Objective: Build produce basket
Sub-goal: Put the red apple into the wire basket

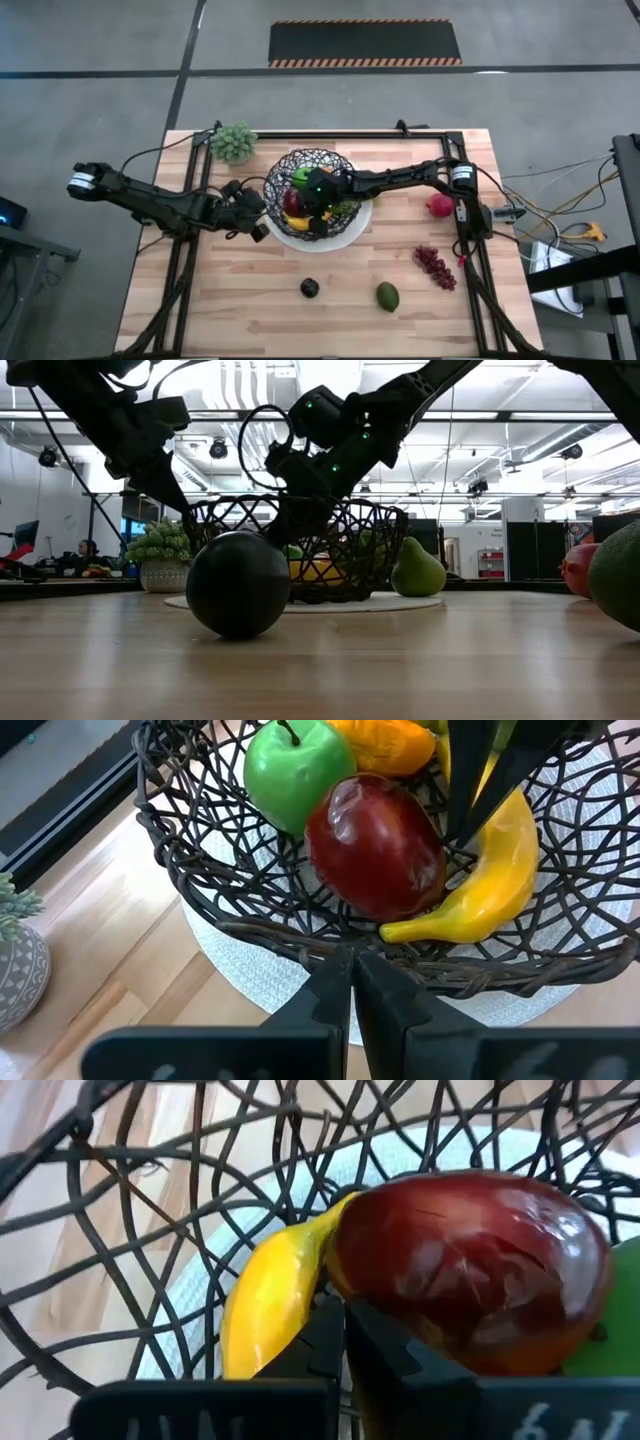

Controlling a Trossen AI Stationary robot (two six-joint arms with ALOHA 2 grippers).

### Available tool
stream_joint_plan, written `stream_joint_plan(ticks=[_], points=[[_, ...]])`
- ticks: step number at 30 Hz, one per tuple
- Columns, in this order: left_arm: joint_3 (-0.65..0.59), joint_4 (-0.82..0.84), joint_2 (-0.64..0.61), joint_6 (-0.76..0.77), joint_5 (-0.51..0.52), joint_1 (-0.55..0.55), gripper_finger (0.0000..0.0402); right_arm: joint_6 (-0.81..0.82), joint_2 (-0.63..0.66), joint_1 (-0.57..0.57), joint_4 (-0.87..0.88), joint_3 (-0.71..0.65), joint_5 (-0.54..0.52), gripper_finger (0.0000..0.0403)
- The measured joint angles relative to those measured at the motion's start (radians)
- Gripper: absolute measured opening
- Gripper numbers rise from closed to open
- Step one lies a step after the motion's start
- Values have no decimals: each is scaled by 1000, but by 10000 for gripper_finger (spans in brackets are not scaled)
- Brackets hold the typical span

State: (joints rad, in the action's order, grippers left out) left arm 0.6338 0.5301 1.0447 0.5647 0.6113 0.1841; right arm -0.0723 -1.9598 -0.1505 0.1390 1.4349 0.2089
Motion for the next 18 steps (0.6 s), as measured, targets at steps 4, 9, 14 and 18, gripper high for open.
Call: stream_joint_plan(ticks=[4, 9, 14, 18], points=[[0, 0, 0, 6, 0, 0, 2, -1, 14, 0, 36, 9, -17, 9], [0, -1, 0, 6, -1, 0, 2, -65, 57, -1, 196, 62, -207, 9], [-1, -2, 0, 6, -3, 0, 2, -129, 61, -42, 210, 79, -297, 9], [-1, -2, 0, 6, -3, 0, 2, -123, 30, -81, 156, 79, -239, 9]])
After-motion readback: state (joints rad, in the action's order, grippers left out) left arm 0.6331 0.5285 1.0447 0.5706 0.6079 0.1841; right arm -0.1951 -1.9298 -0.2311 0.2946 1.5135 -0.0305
